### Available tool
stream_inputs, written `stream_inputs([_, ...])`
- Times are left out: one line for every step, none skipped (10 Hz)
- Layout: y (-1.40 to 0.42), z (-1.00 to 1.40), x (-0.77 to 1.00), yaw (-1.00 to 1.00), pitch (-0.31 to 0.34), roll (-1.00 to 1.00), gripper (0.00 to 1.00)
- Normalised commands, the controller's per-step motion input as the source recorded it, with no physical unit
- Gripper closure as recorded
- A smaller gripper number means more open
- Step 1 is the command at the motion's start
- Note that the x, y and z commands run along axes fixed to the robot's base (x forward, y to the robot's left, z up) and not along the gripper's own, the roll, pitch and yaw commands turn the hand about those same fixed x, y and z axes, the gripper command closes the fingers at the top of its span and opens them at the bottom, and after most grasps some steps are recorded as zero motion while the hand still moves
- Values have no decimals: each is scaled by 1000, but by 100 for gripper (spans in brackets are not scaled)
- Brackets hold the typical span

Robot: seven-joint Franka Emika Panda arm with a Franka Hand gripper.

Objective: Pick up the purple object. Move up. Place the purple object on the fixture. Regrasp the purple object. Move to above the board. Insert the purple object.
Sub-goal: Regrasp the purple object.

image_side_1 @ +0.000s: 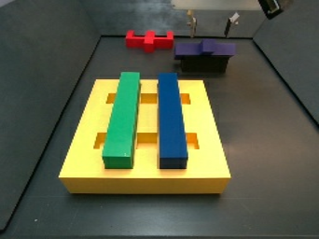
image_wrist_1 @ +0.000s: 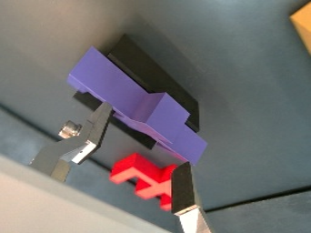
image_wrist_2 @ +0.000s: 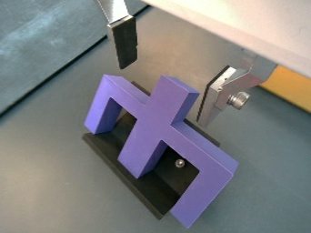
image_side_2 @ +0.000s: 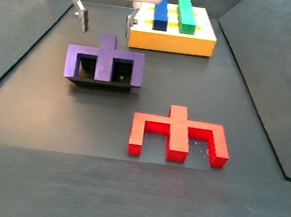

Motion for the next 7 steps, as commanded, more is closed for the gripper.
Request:
stream_inputs([-171,51,114,114,0,1000,0])
stream_inputs([-197,43,183,89,-3,1000,0])
stream_inputs([-206,0,271,103,0,1000,0])
stream_inputs([-229,0,271,151,-6,1000,0])
stream_inputs([-131,-183,240,211,0,1000,0])
stream_inputs([-37,-323,151,214,0,929,0])
stream_inputs([0,-391,66,211,0,886,0])
